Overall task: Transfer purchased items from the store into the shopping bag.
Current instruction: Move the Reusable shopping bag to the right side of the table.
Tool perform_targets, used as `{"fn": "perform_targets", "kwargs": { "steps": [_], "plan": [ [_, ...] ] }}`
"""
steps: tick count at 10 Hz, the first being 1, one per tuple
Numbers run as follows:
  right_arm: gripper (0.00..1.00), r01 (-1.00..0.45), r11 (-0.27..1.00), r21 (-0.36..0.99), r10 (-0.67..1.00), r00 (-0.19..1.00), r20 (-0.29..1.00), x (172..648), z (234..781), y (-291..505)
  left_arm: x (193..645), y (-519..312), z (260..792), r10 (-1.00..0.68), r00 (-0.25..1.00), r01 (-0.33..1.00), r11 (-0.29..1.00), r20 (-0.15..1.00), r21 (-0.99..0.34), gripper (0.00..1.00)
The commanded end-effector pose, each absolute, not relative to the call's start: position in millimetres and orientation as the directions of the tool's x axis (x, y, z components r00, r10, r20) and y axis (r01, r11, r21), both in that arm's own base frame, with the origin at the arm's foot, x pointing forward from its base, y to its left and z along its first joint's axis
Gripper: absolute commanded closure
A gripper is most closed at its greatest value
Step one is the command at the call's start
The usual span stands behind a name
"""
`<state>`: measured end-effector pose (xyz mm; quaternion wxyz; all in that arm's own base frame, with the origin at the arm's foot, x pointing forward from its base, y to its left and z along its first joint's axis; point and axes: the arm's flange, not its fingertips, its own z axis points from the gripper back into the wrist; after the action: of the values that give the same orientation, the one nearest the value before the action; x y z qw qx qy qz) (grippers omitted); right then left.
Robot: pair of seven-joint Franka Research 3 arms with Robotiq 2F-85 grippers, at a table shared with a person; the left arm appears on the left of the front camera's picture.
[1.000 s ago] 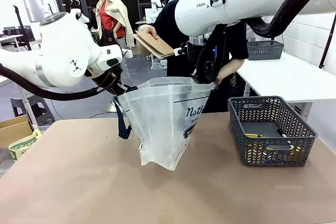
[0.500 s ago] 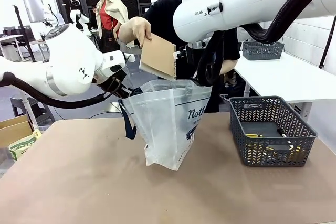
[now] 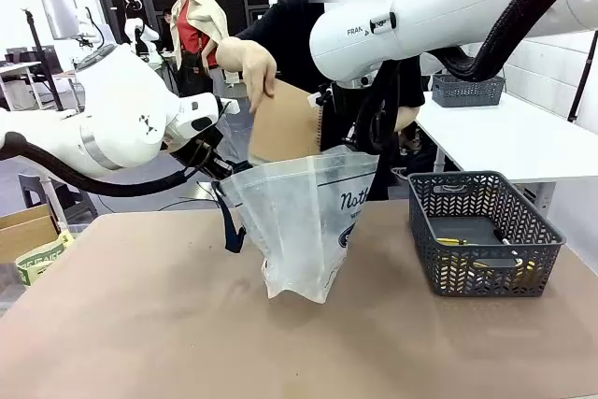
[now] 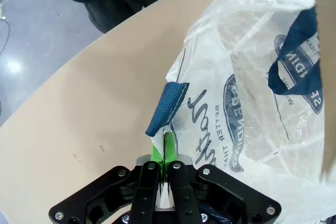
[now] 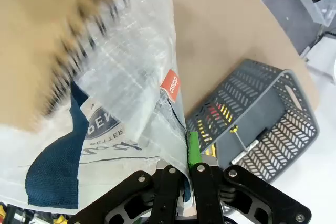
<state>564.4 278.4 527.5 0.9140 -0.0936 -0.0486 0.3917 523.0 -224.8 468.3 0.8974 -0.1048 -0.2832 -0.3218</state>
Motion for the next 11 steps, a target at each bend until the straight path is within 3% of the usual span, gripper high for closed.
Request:
{"fn": "perform_targets", "kwargs": {
  "steps": [1,11],
  "plan": [
    [1.0,-0.727,0.64,-0.249,0.753,0.658,0.015,568,525,270,525,-211,474,-0.544,0.619,0.674,0.739,0.566,-0.026,1.0],
    [1.0,-0.736,0.636,-0.234,0.759,0.651,0.013,568,529,275,524,-215,467,-0.577,0.618,0.695,0.718,0.534,-0.028,1.0]
  ]
}}
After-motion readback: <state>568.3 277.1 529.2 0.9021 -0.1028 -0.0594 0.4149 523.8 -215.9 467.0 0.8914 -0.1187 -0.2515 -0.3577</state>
